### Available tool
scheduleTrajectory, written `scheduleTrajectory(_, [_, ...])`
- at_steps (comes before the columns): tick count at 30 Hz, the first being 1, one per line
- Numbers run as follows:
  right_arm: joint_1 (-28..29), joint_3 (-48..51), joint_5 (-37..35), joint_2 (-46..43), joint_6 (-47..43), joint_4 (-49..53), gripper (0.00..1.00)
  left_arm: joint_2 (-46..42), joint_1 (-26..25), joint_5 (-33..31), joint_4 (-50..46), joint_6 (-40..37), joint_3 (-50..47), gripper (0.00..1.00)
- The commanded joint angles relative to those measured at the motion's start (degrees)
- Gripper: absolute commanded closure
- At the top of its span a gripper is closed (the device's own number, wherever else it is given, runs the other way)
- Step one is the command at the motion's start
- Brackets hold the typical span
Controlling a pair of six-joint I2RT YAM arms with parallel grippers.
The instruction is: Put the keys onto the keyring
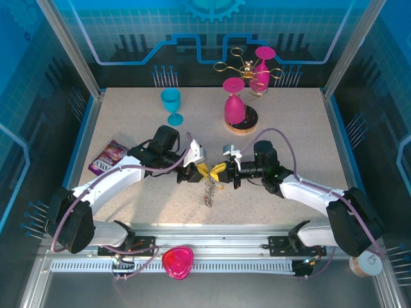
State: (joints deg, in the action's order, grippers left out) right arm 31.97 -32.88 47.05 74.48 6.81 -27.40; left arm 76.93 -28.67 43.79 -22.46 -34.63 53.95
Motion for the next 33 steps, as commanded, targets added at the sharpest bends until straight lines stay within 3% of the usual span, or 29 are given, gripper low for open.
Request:
scheduleTrajectory(1, [0.7,-2.3,1.4,-0.2,-0.9,-0.8,1.00,-0.5,0.3,1.8,-1.3,-1.2,1.0,0.80])
scheduleTrajectory(15, [1.7,-3.6,1.2,0.9,-1.7,0.5,1.00,0.5,0.3,3.8,-2.6,-1.5,2.0,0.88])
scheduleTrajectory(25, [2.4,-4.5,0.6,1.7,-2.8,2.8,1.00,0.9,0.2,5.9,-2.9,-1.4,2.7,1.00])
scheduleTrajectory(30, [1.9,-4.5,-1.9,1.0,-2.5,4.2,1.00,-0.7,0.2,4.6,1.6,3.9,0.8,1.00])
scheduleTrajectory(33, [0.9,-3.8,-4.6,-0.6,-0.1,3.1,0.65,-3.2,0.0,1.0,7.2,11.0,-2.3,1.00])
